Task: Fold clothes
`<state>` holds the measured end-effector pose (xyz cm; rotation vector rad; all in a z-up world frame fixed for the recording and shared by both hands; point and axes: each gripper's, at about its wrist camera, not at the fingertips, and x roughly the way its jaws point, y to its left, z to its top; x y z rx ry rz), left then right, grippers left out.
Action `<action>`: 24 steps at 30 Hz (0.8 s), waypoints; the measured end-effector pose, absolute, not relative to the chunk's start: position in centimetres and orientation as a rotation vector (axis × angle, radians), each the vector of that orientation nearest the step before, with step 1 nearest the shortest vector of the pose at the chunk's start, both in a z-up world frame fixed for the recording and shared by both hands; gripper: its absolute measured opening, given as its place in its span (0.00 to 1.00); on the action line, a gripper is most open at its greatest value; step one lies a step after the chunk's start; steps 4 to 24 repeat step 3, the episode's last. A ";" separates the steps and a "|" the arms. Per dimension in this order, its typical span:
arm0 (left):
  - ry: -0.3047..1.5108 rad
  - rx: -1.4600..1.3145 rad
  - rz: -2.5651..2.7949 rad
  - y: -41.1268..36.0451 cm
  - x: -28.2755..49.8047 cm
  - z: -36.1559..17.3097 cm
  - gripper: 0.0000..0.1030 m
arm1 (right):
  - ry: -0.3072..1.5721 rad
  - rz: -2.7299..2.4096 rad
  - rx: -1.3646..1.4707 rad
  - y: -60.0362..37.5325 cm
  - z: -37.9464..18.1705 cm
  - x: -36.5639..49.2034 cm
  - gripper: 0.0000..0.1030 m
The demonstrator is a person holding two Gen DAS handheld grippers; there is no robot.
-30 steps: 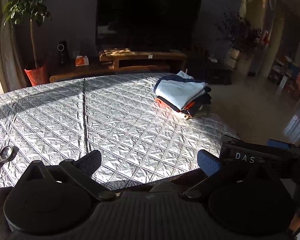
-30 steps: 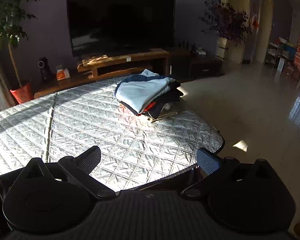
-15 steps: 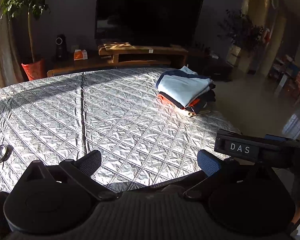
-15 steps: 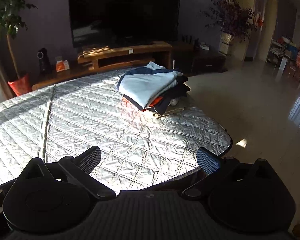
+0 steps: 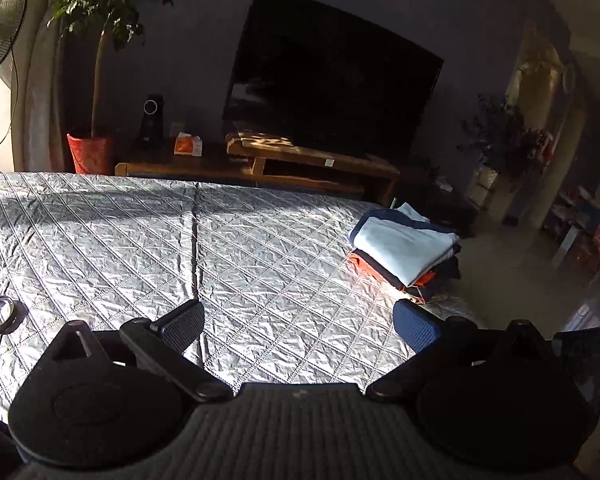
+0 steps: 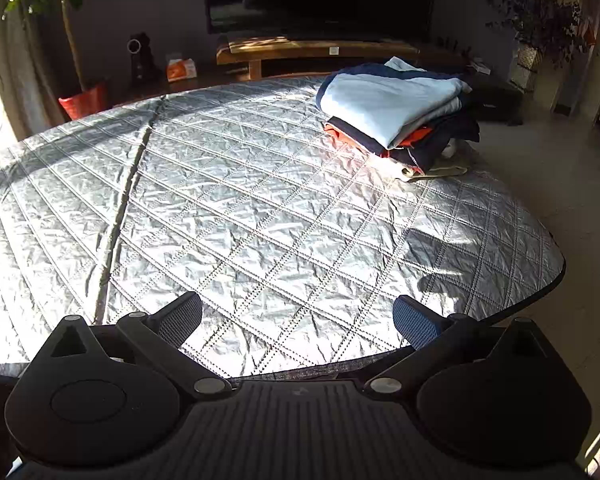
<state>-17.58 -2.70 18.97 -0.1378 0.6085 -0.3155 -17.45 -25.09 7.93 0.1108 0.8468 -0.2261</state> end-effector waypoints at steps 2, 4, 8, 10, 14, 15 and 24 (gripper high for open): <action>0.612 -0.108 -0.257 -1.7 -16.2 18.2 0.95 | 0.856 -0.202 0.113 -24.7 7.2 -16.7 0.98; 0.622 -0.101 -0.237 -1.2 -15.4 17.7 0.95 | 0.841 -0.199 0.109 -24.5 7.3 -16.5 0.99; 0.622 -0.101 -0.237 -1.2 -15.4 17.7 0.95 | 0.841 -0.199 0.109 -24.5 7.3 -16.5 0.99; 0.622 -0.101 -0.237 -1.2 -15.4 17.7 0.95 | 0.841 -0.199 0.109 -24.5 7.3 -16.5 0.99; 0.622 -0.101 -0.237 -1.2 -15.4 17.7 0.95 | 0.841 -0.199 0.109 -24.5 7.3 -16.5 0.99; 0.622 -0.101 -0.237 -1.2 -15.4 17.7 0.95 | 0.841 -0.199 0.109 -24.5 7.3 -16.5 0.99; 0.622 -0.101 -0.237 -1.2 -15.4 17.7 0.95 | 0.841 -0.199 0.109 -24.5 7.3 -16.5 0.99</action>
